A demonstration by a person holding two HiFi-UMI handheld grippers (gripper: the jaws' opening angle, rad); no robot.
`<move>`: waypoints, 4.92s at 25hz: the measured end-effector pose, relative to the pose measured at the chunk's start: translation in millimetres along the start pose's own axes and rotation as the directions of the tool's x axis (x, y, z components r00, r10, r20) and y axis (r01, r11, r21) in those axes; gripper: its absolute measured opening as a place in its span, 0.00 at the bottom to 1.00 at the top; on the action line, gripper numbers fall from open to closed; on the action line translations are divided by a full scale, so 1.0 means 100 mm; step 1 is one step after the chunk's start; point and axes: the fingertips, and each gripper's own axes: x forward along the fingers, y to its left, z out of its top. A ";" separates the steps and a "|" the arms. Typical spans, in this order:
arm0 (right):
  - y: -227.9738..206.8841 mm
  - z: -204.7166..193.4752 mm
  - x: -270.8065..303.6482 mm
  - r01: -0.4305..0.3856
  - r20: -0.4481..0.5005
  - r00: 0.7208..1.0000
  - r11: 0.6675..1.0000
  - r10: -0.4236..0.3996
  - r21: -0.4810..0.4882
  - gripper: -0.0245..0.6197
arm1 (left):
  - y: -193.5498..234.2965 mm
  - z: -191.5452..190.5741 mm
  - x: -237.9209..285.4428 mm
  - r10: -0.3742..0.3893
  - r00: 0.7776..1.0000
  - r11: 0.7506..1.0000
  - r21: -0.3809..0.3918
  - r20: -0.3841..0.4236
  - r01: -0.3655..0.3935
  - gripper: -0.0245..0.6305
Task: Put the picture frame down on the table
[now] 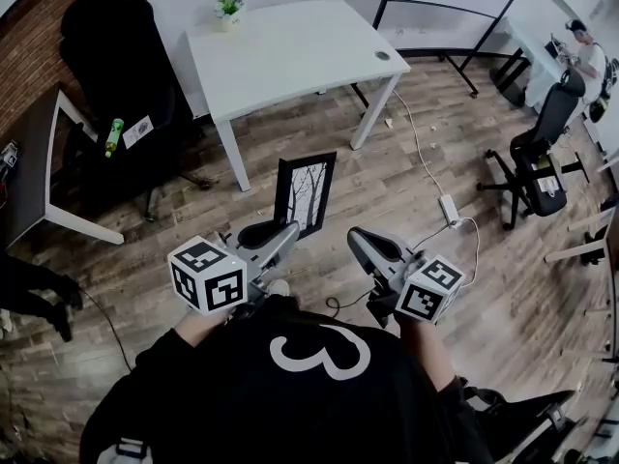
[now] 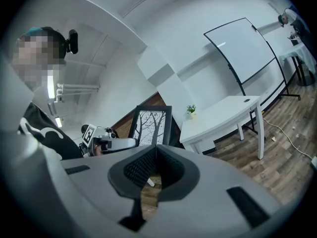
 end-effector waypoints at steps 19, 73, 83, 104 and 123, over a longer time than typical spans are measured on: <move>-0.46 0.33 1.09 0.113 -0.021 0.993 0.993 -0.114 -0.030 0.07 | 1.21 0.63 0.06 0.007 1.000 1.000 -0.002 -0.006 -0.007 0.13; -3.70 1.82 1.44 -0.091 -0.078 0.993 0.995 0.094 0.044 0.07 | 2.11 1.65 3.20 0.212 0.977 0.977 -0.027 -0.027 -0.213 0.13; -4.15 1.95 2.33 -0.072 -0.157 0.984 0.994 0.085 0.085 0.07 | 3.05 1.94 3.45 0.210 0.976 0.970 -0.111 -0.063 -0.216 0.13; -4.62 2.25 3.73 -0.124 -0.251 0.958 0.989 0.141 0.082 0.07 | 4.45 2.45 3.41 0.286 0.957 0.928 -0.236 -0.047 -0.289 0.13; -5.20 2.28 3.95 -0.211 -0.375 0.894 0.969 0.245 0.132 0.07 | 4.88 2.18 3.93 0.379 0.918 0.824 -0.407 -0.121 -0.394 0.13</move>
